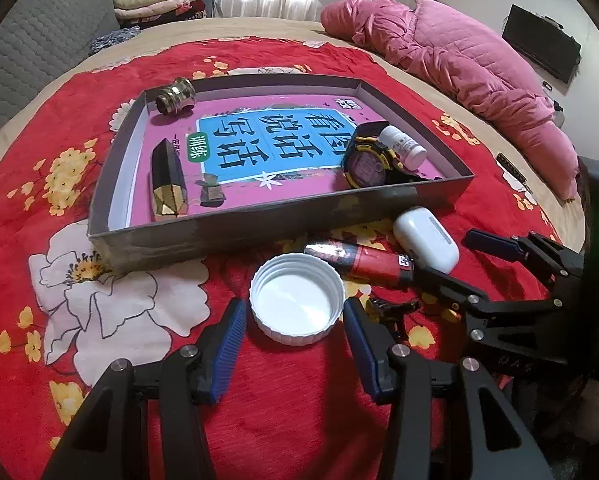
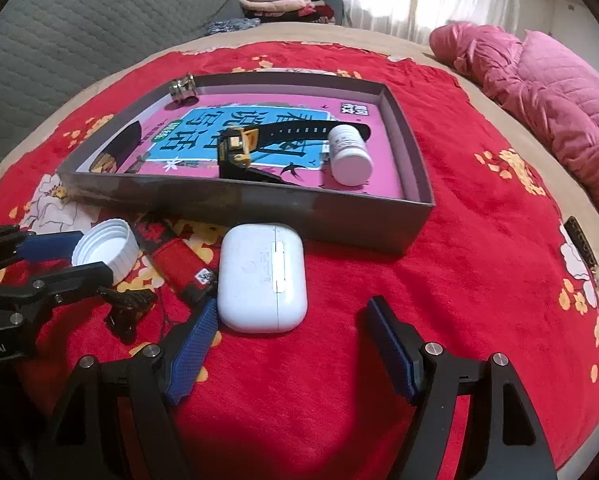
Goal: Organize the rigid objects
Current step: 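Lower the left tool over the white bottle cap while the right tool approaches the white earbud case, then close the left tool on the bottle cap while the right tool closes on the earbud case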
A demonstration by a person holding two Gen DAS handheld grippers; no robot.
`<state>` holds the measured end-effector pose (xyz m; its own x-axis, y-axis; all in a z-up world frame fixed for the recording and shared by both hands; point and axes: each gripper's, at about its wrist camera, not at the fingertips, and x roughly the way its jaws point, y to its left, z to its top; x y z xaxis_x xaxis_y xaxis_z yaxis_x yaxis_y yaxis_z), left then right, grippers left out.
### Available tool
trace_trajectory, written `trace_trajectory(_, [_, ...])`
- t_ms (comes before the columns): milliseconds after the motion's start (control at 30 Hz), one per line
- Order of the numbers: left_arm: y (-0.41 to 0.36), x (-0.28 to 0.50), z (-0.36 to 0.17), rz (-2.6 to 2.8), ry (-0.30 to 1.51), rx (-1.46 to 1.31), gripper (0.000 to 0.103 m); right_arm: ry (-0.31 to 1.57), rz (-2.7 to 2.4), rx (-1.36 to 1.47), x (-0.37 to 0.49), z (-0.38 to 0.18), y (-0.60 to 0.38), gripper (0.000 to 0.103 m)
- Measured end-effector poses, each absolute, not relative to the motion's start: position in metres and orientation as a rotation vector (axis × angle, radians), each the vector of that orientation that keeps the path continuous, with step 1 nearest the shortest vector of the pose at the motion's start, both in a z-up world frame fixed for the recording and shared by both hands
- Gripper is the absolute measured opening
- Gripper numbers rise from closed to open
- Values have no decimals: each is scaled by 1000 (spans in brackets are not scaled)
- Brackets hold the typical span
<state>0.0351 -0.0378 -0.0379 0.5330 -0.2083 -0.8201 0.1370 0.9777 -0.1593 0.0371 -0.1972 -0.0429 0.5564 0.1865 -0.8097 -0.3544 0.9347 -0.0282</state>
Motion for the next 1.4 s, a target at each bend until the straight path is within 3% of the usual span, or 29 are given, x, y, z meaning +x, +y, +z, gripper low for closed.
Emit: trace_trajectory(1400, [-24, 52, -59, -169, 964, -185, 51, 890, 314, -157, 57, -62, -190, 77])
